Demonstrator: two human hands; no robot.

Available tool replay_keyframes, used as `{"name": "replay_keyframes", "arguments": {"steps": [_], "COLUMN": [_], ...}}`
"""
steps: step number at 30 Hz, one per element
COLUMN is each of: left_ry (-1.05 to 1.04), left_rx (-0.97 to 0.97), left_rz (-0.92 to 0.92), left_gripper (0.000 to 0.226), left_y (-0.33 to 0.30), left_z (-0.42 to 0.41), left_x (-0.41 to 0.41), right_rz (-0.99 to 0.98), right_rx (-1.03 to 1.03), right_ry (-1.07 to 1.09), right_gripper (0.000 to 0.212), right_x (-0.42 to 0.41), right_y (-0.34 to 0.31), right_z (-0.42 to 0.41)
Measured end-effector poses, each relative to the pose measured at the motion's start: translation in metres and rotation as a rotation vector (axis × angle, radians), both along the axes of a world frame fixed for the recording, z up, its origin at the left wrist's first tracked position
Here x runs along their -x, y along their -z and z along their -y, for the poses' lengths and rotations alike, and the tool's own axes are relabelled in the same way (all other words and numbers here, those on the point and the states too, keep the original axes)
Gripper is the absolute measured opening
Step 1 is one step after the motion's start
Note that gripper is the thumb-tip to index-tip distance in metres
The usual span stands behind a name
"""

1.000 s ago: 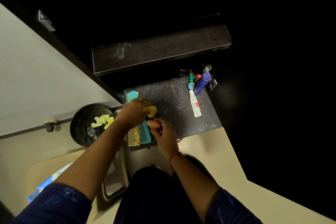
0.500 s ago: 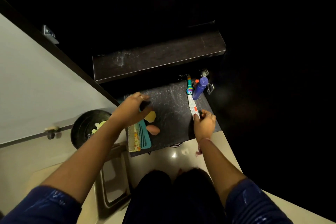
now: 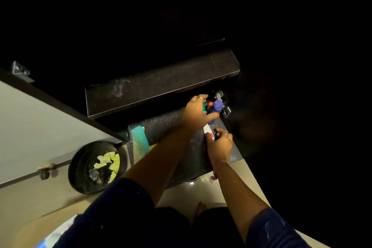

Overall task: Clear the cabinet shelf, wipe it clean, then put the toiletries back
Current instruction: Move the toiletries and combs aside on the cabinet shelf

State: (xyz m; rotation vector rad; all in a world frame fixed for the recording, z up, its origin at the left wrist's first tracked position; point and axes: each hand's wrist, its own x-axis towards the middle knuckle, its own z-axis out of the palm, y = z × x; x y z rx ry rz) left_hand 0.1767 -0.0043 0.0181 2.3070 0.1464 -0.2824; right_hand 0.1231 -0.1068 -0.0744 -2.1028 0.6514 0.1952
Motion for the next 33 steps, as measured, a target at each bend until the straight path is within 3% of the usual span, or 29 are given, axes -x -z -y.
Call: {"name": "replay_keyframes", "arguments": {"steps": [2,8,14,19,23,28,33], "left_ry": [0.015,0.017,0.030,0.051,0.054,-0.058,-0.114], "left_rx": [-0.019,-0.028,0.066,0.101,0.013,-0.009,-0.033], "left_rz": [0.003,0.008,0.056,0.068,0.003,-0.060,-0.120], "left_gripper": [0.069,0.039,0.035,0.039,0.047,0.042,0.040], "left_y": [0.004,0.011,-0.012,-0.041,-0.043,-0.025,-0.010], "left_z": [0.010,0.018,0.002,-0.053,-0.102,-0.132,-0.141], "left_x": [-0.009,-0.017,-0.005,0.018,0.040,0.062,0.073], "right_rz": [0.074,0.217,0.261,0.285,0.180,0.138,0.105], "right_rx": [-0.034,-0.105,-0.112,-0.243,-0.316,-0.155,-0.036], "right_ry": [0.027,0.023,0.005,-0.209,-0.493,-0.802,-0.944], "right_gripper": [0.045,0.061,0.055,0.052,0.040,0.033,0.027], "right_x": [-0.001,-0.014,-0.023,-0.023,-0.029,-0.031,-0.026], "right_y": [0.001,-0.007,-0.031,-0.055,-0.058,-0.054,-0.047], "right_z": [-0.001,-0.006,-0.012,-0.035,-0.063,-0.089,-0.098]}}
